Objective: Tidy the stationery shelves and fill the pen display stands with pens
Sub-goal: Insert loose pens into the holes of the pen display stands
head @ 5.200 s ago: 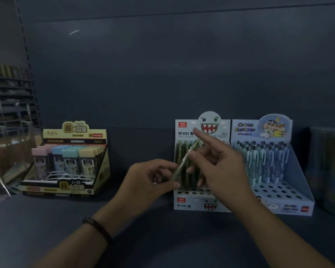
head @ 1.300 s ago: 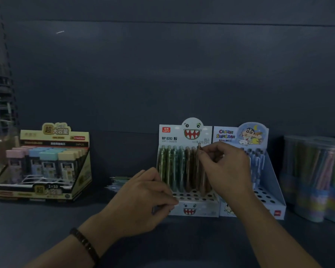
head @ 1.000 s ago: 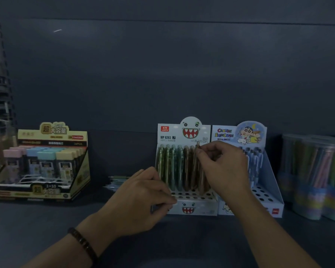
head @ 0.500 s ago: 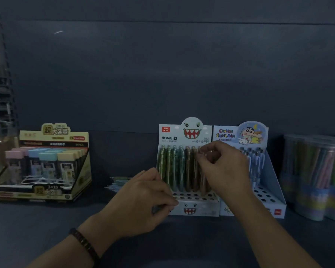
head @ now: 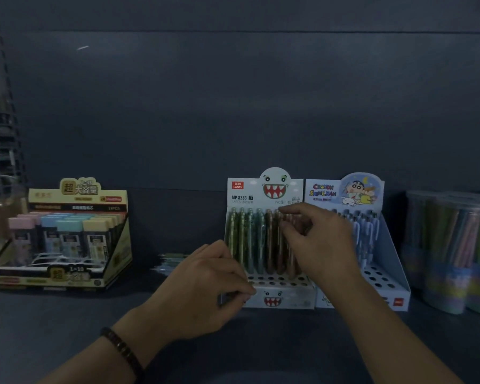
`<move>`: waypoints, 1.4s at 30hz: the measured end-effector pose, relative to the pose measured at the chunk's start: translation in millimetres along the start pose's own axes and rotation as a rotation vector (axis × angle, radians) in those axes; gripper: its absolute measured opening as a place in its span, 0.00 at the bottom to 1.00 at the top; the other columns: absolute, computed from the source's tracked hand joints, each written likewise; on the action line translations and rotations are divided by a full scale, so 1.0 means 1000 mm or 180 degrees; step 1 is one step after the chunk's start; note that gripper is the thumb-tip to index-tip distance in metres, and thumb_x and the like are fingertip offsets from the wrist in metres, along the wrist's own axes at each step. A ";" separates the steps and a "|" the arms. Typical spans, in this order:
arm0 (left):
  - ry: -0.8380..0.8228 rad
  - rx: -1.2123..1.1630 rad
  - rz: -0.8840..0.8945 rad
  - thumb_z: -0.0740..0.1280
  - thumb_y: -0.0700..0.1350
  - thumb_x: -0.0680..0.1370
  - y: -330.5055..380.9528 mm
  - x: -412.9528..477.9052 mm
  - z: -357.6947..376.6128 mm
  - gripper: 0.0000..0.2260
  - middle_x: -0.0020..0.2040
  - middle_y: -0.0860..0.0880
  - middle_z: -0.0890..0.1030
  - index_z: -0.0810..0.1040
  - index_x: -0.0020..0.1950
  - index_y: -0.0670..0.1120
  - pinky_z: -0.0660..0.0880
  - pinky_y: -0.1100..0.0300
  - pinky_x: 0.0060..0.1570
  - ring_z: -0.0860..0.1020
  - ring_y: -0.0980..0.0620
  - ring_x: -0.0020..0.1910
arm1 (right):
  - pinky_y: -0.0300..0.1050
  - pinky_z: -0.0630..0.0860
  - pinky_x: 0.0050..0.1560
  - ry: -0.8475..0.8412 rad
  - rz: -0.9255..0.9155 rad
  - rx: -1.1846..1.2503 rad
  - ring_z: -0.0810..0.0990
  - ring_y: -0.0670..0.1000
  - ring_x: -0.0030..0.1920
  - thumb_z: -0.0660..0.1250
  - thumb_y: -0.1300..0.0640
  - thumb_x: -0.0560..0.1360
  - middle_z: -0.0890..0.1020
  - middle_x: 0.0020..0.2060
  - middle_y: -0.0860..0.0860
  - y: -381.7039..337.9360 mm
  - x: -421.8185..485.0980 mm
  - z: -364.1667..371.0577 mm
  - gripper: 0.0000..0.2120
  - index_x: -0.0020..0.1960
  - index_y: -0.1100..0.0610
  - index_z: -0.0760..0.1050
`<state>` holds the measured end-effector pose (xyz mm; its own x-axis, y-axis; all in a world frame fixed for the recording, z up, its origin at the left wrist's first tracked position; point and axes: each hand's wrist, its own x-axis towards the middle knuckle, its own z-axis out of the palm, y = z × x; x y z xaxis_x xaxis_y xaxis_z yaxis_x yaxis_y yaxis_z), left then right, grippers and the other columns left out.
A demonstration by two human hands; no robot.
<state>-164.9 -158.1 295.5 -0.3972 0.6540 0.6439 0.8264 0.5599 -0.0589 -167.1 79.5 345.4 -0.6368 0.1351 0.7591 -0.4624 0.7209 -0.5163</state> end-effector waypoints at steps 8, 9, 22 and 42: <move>0.0058 0.0026 0.0104 0.72 0.53 0.81 -0.002 0.000 0.002 0.06 0.49 0.65 0.84 0.88 0.55 0.58 0.72 0.60 0.50 0.71 0.60 0.51 | 0.52 0.83 0.55 -0.0290 0.0294 -0.0234 0.84 0.47 0.46 0.68 0.53 0.79 0.86 0.43 0.42 -0.003 0.000 -0.002 0.12 0.59 0.41 0.84; 0.0063 0.0020 0.0116 0.72 0.53 0.81 -0.003 -0.001 0.002 0.06 0.49 0.65 0.84 0.88 0.55 0.58 0.73 0.59 0.50 0.71 0.59 0.51 | 0.52 0.84 0.54 -0.0312 0.0318 -0.0196 0.84 0.46 0.46 0.68 0.53 0.79 0.86 0.43 0.42 -0.002 0.000 -0.002 0.12 0.58 0.40 0.84; 0.1575 -0.0010 -0.0912 0.71 0.45 0.78 -0.043 -0.013 -0.024 0.02 0.46 0.64 0.78 0.82 0.50 0.51 0.69 0.69 0.45 0.74 0.63 0.44 | 0.38 0.73 0.35 -0.0313 -0.0467 0.0460 0.75 0.46 0.32 0.70 0.56 0.80 0.77 0.32 0.46 -0.016 -0.018 0.014 0.06 0.52 0.46 0.83; -0.0344 0.0357 -0.2180 0.70 0.53 0.79 -0.086 -0.046 -0.003 0.06 0.45 0.64 0.78 0.80 0.50 0.66 0.76 0.51 0.54 0.74 0.55 0.50 | 0.35 0.73 0.35 -0.1109 -0.0238 0.0703 0.73 0.42 0.31 0.70 0.56 0.80 0.75 0.28 0.44 -0.015 -0.028 0.029 0.07 0.47 0.47 0.84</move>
<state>-216.3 -237.5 273.2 -0.8559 0.1788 0.4852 0.3321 0.9093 0.2508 -159.8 45.0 320.3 -0.7496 -0.1774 0.6376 -0.6122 0.5519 -0.5662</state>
